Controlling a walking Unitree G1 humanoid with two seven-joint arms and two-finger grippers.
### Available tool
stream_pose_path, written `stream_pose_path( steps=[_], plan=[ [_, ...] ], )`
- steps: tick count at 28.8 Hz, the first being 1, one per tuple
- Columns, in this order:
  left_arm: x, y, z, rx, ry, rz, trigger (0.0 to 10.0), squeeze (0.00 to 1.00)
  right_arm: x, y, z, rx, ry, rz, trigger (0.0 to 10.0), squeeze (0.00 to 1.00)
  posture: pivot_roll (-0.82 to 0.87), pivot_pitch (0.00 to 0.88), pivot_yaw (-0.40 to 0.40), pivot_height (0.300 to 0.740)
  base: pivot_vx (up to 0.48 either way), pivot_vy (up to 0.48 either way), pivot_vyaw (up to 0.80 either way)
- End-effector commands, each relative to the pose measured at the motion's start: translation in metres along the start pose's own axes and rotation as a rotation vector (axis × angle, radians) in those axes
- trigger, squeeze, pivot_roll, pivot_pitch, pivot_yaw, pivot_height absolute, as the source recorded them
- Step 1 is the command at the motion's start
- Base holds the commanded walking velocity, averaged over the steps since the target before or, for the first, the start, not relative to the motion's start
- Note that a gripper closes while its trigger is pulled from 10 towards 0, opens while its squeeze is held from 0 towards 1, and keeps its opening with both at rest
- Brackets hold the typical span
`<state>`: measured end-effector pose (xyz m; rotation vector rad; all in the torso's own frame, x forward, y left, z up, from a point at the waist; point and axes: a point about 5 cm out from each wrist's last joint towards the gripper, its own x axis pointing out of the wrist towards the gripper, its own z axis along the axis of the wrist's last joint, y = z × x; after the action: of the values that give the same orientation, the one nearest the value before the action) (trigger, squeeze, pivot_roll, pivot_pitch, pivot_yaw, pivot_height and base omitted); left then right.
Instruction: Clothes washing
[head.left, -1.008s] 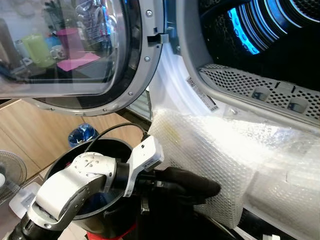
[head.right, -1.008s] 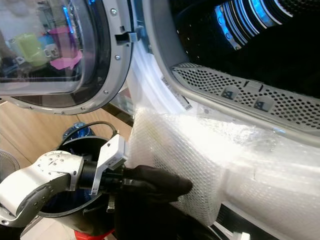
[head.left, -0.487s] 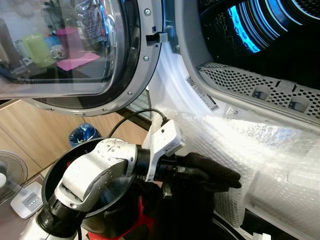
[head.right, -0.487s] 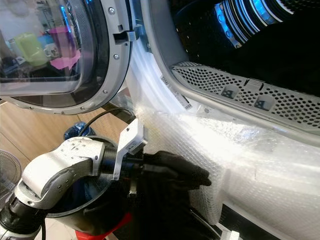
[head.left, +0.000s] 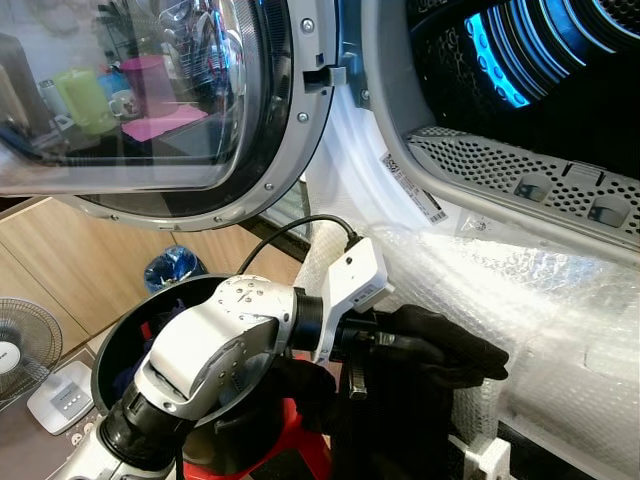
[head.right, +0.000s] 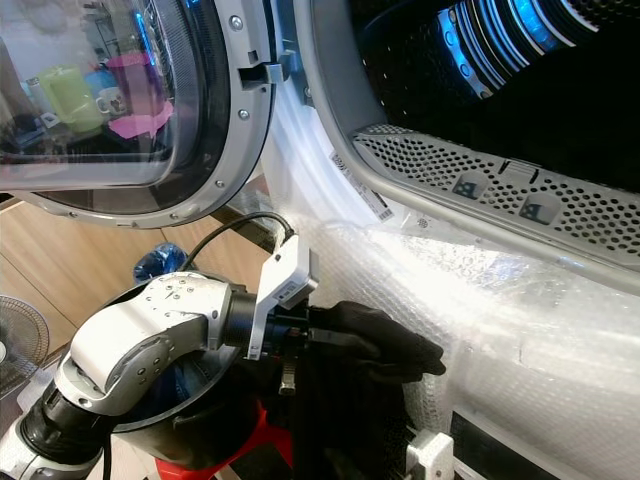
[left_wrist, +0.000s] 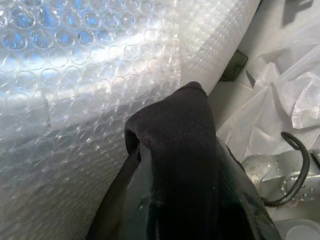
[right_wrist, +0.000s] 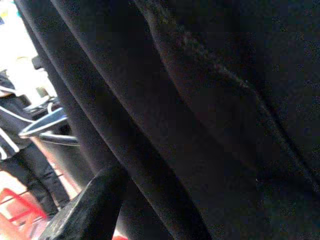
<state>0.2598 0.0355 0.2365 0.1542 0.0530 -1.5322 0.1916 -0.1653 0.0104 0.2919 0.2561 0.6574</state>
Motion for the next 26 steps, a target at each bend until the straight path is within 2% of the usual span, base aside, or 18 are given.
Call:
stream_pose_path(
  steps=[1, 4, 8, 9, 11, 15, 16, 19, 23, 25, 26],
  plan=[
    [0.002, 0.001, 0.007, 0.048, -0.007, -0.001, 0.0, 0.0, 0.0, 0.002, -0.005, 0.013, 0.003, -0.006, 10.0, 0.0, 0.05, 0.039, 0.116, 0.74, 0.0, 0.0, 0.0],
    [0.003, 0.003, 0.01, 0.058, -0.019, 0.012, 0.0, 0.0, 0.001, 0.005, -0.008, 0.02, -0.003, -0.001, 10.0, 0.0, 0.04, 0.027, 0.118, 0.74, 0.0, 0.0, 0.0],
    [0.005, 0.01, 0.014, 0.082, -0.036, 0.08, 0.0, 0.0, 0.005, -0.001, -0.007, 0.051, -0.043, -0.097, 10.0, 0.0, 0.04, 0.015, 0.117, 0.74, 0.0, 0.0, 0.0],
    [0.005, 0.014, 0.018, 0.09, -0.044, 0.109, 0.0, 0.0, 0.006, 0.0, -0.003, 0.101, -0.085, -0.082, 10.0, 0.0, 0.04, 0.021, 0.119, 0.74, 0.0, 0.0, 0.0],
    [0.005, 0.017, 0.02, 0.097, -0.053, 0.13, 0.0, 0.0, 0.005, 0.002, 0.001, 0.135, -0.118, -0.052, 10.0, 0.0, 0.04, 0.026, 0.122, 0.74, 0.0, 0.0, 0.0],
    [0.006, 0.02, 0.022, 0.097, -0.05, 0.158, 0.0, 0.0, 0.003, 0.002, 0.003, 0.098, -0.115, -0.039, 10.0, 0.0, 0.03, 0.027, 0.127, 0.74, 0.0, 0.0, 0.0],
    [0.007, 0.021, 0.022, 0.099, -0.033, 0.172, 0.0, 0.0, 0.002, -0.002, 0.0, 0.077, -0.088, -0.082, 10.0, 0.0, 0.03, 0.03, 0.127, 0.74, 0.0, 0.0, 0.0],
    [0.011, 0.021, 0.02, 0.089, -0.022, 0.201, 0.0, 0.0, 0.001, -0.013, 0.0, 0.083, -0.1, -0.198, 10.0, 0.0, 0.03, 0.033, 0.127, 0.74, 0.0, 0.0, 0.0],
    [0.014, 0.024, 0.018, 0.074, -0.012, 0.242, 0.0, 0.0, -0.003, -0.01, 0.005, 0.127, -0.155, -0.148, 10.0, 0.0, 0.02, 0.036, 0.134, 0.74, 0.0, 0.0, 0.0],
    [0.02, 0.034, 0.013, 0.012, 0.026, 0.36, 0.0, 0.0, -0.004, -0.001, 0.005, 0.113, -0.132, -0.077, 10.0, 0.0, 0.01, 0.039, 0.137, 0.74, 0.0, 0.0, 0.0],
    [0.021, 0.036, 0.012, 0.003, 0.033, 0.377, 0.0, 0.0, -0.004, 0.0, 0.005, 0.106, -0.125, -0.072, 10.0, 0.0, 0.01, 0.039, 0.137, 0.74, 0.0, 0.0, 0.0]
  ],
)
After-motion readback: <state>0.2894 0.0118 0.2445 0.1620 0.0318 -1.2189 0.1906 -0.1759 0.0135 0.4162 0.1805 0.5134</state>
